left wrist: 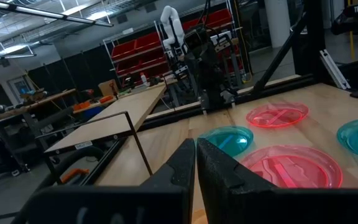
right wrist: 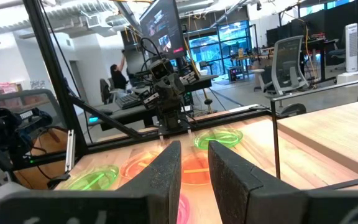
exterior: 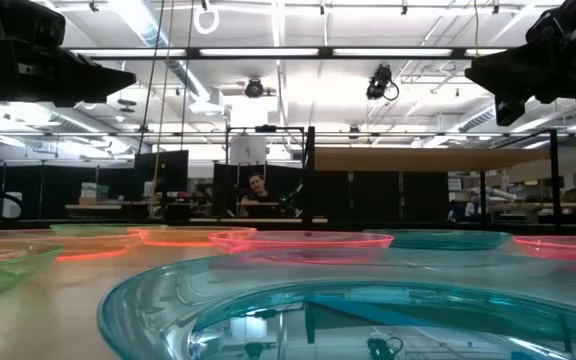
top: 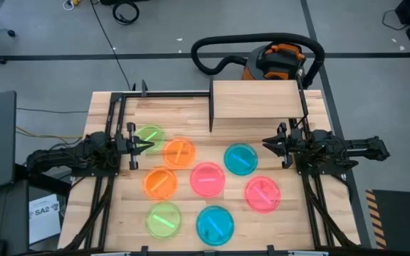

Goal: Place and stack plates onto a shelf

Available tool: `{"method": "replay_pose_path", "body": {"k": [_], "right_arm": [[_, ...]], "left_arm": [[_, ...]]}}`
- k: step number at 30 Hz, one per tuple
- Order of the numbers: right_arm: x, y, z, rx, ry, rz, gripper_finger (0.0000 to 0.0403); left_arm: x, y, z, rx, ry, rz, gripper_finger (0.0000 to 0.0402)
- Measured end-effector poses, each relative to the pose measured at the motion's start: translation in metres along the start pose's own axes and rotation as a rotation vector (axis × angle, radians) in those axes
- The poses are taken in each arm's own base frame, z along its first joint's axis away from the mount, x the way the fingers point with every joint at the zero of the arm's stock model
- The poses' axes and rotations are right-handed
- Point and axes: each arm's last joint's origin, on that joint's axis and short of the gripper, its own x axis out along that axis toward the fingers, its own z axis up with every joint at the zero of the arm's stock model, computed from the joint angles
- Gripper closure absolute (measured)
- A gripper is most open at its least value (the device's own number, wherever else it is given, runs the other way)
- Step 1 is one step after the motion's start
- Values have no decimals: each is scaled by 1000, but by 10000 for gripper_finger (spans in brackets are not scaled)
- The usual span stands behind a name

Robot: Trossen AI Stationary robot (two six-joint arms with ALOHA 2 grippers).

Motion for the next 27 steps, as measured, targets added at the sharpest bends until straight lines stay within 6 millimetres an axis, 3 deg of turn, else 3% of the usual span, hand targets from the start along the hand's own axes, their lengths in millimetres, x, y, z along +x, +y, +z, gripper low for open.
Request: {"method": "replay_pose_path", "body": {"k": [27], "right_arm": [[0, 1, 5, 22, -52, 3, 316]], "left_arm": [[0, 0, 0, 0, 0, 0, 377]]}}
